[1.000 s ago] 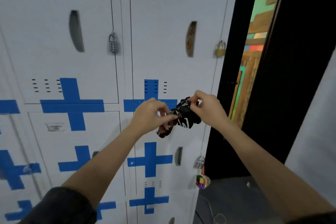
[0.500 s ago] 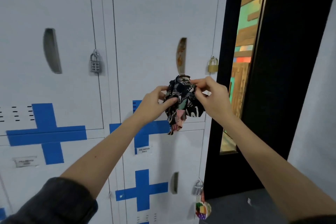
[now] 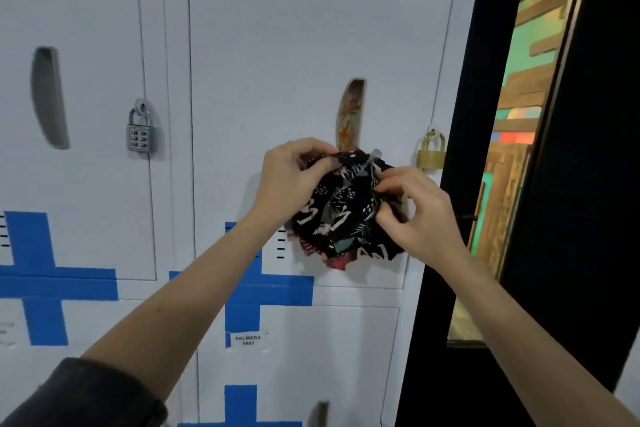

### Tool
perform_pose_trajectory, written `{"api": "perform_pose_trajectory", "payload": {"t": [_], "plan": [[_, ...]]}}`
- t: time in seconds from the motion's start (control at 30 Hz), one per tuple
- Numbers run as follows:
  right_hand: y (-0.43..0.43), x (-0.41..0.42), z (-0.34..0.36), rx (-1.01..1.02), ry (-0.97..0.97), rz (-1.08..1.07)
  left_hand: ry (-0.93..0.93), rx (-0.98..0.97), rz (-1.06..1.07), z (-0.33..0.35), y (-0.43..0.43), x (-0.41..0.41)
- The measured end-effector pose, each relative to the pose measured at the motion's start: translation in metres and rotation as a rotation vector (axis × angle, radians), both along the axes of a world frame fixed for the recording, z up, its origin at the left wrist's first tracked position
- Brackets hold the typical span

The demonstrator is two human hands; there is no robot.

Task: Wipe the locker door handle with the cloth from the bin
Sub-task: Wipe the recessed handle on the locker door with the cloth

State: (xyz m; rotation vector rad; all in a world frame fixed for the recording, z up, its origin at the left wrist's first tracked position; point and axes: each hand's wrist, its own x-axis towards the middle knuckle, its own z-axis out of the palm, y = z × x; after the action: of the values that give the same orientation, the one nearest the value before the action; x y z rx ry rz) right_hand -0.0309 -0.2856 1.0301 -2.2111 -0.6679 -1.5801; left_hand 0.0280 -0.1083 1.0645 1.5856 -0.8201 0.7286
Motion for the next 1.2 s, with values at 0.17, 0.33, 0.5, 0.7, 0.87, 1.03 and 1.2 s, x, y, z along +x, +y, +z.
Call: {"api": "perform_pose_trajectory", "payload": {"t": [0.17,0.33,0.5,0.7,0.87,1.03,1.2], "plan": [[0.016,0.008,0.006,0.149,0.074,-0.008,-0.11,0.006,0.041,0.002,-0.004,-0.002],[0.033,0.013,0.009,0.213,-0.049,-0.099,-0.143,-0.024,0.04,0.0,-0.005,-0.006],[0.047,0.007,-0.003,0.128,-0.229,-0.389,-0.094,-0.042,0.01,0.009,0.002,0.001],[0.038,0.026,0.007,0.036,-0.26,-0.36,-0.085,0.023,-0.051,0.014,0.0,0.002],[0.029,0.027,0.023,0.013,-0.401,-0.36,-0.224,0.049,0.017,0.012,0.005,0.009],[0.033,0.036,0.037,-0.019,-0.427,-0.388,-0.489,0.202,0.205,0.021,0.014,0.024],[0.052,0.037,0.019,0.097,-0.243,-0.441,-0.461,0.232,0.115,0.016,0.015,0.029]]}}
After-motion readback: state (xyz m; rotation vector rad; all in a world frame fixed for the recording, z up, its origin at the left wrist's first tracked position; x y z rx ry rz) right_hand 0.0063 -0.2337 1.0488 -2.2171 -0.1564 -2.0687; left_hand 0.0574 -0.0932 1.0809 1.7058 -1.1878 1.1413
